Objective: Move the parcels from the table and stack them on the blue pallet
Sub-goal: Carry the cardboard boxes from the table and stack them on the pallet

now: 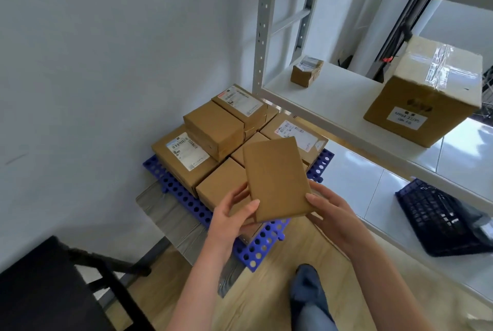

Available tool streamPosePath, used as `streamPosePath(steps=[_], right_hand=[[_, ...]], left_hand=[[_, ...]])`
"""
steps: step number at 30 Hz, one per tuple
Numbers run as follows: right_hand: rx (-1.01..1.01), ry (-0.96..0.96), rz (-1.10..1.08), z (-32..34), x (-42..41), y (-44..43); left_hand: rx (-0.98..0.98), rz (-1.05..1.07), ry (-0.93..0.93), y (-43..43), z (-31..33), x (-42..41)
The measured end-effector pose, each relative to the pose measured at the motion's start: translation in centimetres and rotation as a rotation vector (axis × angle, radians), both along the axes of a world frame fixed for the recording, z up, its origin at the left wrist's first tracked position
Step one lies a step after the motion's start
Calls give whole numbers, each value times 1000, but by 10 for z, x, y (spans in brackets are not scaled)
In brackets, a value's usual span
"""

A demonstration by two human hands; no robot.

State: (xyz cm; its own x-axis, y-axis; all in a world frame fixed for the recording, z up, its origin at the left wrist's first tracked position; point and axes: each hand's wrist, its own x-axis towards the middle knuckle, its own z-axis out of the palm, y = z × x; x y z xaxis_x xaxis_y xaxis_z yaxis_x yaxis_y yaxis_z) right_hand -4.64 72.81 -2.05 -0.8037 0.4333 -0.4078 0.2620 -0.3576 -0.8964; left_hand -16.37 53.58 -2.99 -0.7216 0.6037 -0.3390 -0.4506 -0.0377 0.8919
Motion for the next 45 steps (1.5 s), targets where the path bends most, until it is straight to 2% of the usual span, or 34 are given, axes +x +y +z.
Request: streamPosePath(steps=[8,18,21,27,31,45], right_hand=[[138,-75,267,-13,-45,91],[334,-71,522,-29,-139,194],[412,-92,552,-37,-162,209],[404,-66,606,-45,-189,221],[439,-71,636,-45,-195,220],[585,-73,577,-52,-195,209]], left_hand=[[-131,75,11,86,-27,-24],[-450,238,45,185,-42,-55],[-490,271,45,200,-43,-59],[-548,266,102,214,-42,-62],[-551,262,49,207,-38,-70],[-577,261,58,204,-43,-73]])
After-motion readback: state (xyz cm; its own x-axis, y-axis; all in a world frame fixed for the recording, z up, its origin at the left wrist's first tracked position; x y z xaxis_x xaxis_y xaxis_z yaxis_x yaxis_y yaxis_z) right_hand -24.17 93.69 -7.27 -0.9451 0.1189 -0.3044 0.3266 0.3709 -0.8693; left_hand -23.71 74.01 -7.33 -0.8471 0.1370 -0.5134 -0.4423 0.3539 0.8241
